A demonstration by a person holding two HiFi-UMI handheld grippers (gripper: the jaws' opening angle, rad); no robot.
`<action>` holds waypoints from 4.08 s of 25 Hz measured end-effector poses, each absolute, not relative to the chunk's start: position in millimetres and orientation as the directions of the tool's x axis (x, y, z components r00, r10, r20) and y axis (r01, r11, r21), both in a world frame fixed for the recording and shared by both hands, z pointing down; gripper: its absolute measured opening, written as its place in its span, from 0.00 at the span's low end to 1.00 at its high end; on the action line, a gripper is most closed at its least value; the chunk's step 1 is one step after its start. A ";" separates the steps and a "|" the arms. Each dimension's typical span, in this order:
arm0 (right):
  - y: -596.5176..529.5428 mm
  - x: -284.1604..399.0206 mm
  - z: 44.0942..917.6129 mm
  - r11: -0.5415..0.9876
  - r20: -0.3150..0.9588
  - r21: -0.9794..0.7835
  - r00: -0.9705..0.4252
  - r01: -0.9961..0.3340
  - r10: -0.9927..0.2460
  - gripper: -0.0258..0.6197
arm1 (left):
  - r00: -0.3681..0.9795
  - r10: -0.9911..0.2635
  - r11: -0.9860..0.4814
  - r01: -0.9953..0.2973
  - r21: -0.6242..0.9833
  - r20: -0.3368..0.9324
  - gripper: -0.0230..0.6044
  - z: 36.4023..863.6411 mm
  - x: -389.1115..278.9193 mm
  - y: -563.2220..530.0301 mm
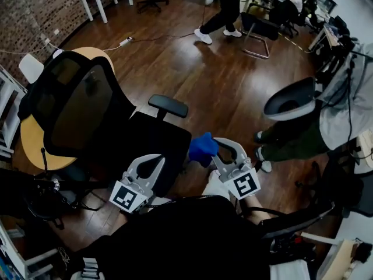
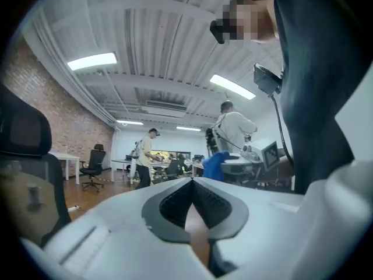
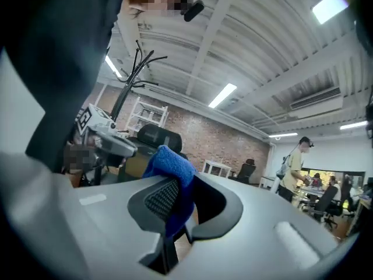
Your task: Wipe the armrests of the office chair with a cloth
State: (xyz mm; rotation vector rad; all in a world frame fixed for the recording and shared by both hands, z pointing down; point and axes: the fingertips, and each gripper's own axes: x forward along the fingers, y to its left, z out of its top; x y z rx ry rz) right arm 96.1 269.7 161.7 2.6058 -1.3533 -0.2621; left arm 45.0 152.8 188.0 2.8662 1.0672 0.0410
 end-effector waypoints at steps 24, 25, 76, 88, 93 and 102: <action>222.4 352.7 377.3 0.107 0.504 0.190 0.004 -0.976 -0.864 0.12 | 0.966 -0.209 -0.948 -0.238 0.213 0.149 0.05 250.5 99.7 156.5; 220.0 358.6 387.2 0.120 0.527 0.191 -0.002 -0.974 -0.850 0.12 | 0.967 -0.210 -0.952 -0.235 0.194 0.144 0.05 246.6 108.7 150.9; 16.1 379.5 527.9 0.903 0.720 0.325 -0.546 -0.280 -0.428 0.11 | 0.828 -0.427 -0.743 -0.550 0.380 0.363 0.05 459.7 284.4 89.4; 218.2 335.9 524.2 1.000 0.693 0.008 -0.721 -0.019 -0.019 0.11 | 0.835 -0.405 -0.762 -0.533 0.368 0.372 0.05 453.3 292.0 94.4; 158.1 383.1 520.2 0.982 0.682 0.055 -0.711 -0.181 -0.170 0.11 | 0.826 -0.422 -0.748 -0.550 0.370 0.375 0.05 447.9 293.4 98.3; 11.4 416.5 528.1 0.903 0.676 0.154 -0.624 -0.401 -0.392 0.12 | 0.827 -0.416 -0.748 -0.547 0.376 0.377 0.05 449.0 294.1 106.7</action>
